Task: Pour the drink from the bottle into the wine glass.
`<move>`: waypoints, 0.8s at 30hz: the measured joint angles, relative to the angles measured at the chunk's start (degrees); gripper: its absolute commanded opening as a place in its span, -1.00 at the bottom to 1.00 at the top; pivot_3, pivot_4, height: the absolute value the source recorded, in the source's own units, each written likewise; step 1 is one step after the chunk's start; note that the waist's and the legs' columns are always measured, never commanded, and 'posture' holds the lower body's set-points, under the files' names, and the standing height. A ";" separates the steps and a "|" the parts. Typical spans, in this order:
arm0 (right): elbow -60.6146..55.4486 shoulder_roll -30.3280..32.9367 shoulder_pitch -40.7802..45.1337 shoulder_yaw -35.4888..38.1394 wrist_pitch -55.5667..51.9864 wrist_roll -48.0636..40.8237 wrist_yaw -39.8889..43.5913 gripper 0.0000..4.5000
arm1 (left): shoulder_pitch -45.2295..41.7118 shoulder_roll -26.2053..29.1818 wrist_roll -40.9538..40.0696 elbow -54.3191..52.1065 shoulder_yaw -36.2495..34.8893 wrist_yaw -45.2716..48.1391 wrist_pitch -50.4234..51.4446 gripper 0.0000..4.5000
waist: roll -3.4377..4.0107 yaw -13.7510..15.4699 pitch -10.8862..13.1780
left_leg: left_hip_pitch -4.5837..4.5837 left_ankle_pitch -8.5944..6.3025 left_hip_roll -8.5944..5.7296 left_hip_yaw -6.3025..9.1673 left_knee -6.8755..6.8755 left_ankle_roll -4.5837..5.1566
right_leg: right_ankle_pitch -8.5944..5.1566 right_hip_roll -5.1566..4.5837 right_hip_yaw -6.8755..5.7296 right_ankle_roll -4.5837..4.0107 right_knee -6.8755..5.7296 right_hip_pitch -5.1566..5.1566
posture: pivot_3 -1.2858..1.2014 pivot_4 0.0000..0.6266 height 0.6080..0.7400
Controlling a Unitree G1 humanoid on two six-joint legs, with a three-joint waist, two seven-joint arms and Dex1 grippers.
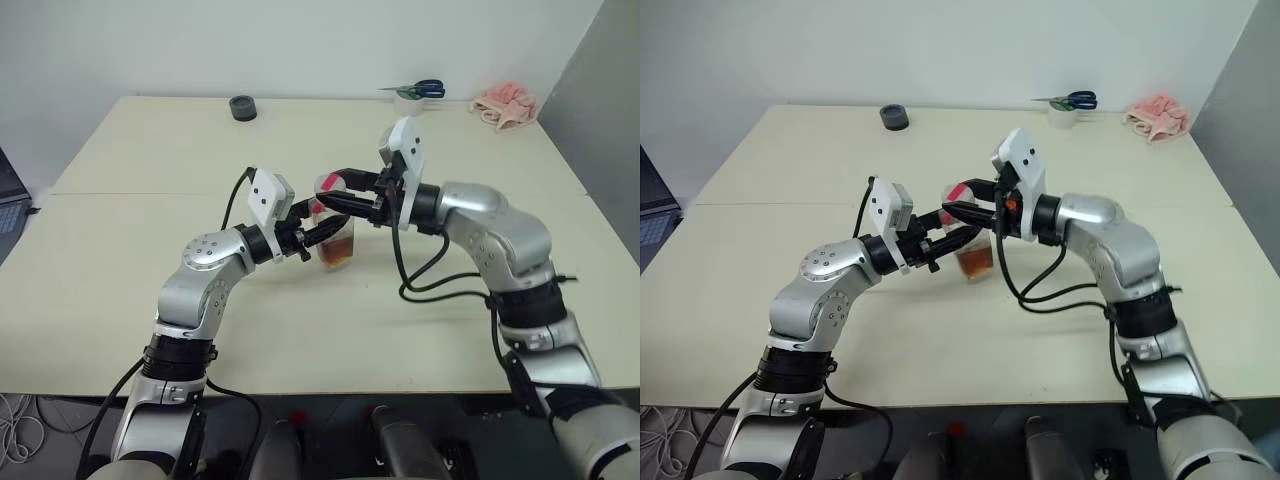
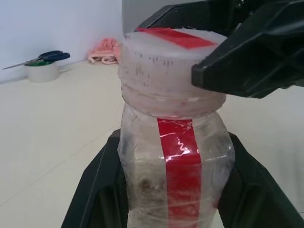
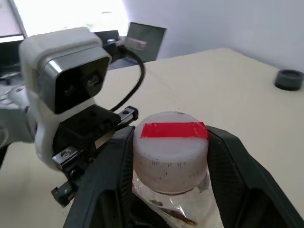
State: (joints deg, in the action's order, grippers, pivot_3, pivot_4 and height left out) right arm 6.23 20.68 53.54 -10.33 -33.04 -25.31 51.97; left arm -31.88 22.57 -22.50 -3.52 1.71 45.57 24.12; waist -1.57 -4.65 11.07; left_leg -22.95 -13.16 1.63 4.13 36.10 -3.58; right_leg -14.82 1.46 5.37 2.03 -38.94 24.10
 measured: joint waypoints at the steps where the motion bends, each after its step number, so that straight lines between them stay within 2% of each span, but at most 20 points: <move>1: 3.12 0.59 1.29 -0.42 2.14 0.47 3.34 -0.18 | 0.00 0.04 0.02 -0.02 -0.03 0.00 0.01 -0.16 | 0.00 0.01 0.00 | 0.00 0.00 0.00 0.02 0.00 0.00 | 0.03 0.00 -0.02 -0.06 -0.01 0.00 | 0.03 -0.52 1.00; 4: 7.65 0.37 3.05 -0.70 5.56 1.62 7.44 -0.18 | 0.13 0.23 0.05 -0.15 -0.03 -0.16 0.16 -0.16 | 0.00 0.02 0.00 | -0.01 0.00 0.00 0.02 -0.01 -0.01 | 0.16 -0.02 -0.02 -0.27 -0.01 0.01 | 0.03 -0.52 1.00; 8: 9.66 -0.74 3.95 -0.73 6.40 2.04 8.84 -0.18 | 1.49 0.58 0.03 -1.82 -0.63 -1.14 0.51 -0.16 | 0.00 -0.03 0.00 | -0.01 0.00 0.00 0.05 -0.02 -0.01 | 0.17 -0.04 -0.04 -0.28 -0.03 0.01 | 0.03 -0.52 1.00; 16: 9.78 -0.83 4.11 0.49 6.39 2.80 8.35 1.00 | 2.08 0.88 -0.09 -3.17 -0.69 -0.91 0.80 -0.16 | 0.00 0.07 0.00 | -0.01 0.00 -0.06 0.05 0.03 -0.01 | 0.17 -0.10 -0.05 -0.28 -0.05 -0.01 | 0.03 -0.52 1.00; 20: 9.49 -0.26 4.10 1.44 5.86 2.68 7.99 1.00 | 1.93 0.86 -0.09 -3.16 -0.33 -0.86 0.79 -0.16 | 0.00 0.07 0.00 | -0.01 0.00 -0.05 0.05 0.02 -0.01 | 0.17 -0.10 -0.05 -0.28 -0.05 0.00 | 0.03 -0.52 1.00; 24: 2.83 1.54 3.11 2.29 1.74 0.39 8.77 1.00 | 1.71 0.85 -0.08 -2.93 0.23 0.06 0.74 -0.16 | 0.01 0.17 0.00 | -0.04 0.00 -0.05 0.06 0.01 -0.01 | 0.17 -0.11 -0.06 -0.28 -0.04 0.01 | 0.03 -0.52 1.00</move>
State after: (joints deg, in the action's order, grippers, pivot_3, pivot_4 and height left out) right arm 9.05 22.22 56.65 -8.03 -31.30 -24.93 60.74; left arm -30.17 23.42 -22.59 -6.45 1.94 45.63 24.86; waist -1.57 -4.47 11.07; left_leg -22.99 -13.16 1.58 4.19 36.11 -3.59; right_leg -14.65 1.36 5.31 1.75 -38.97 24.11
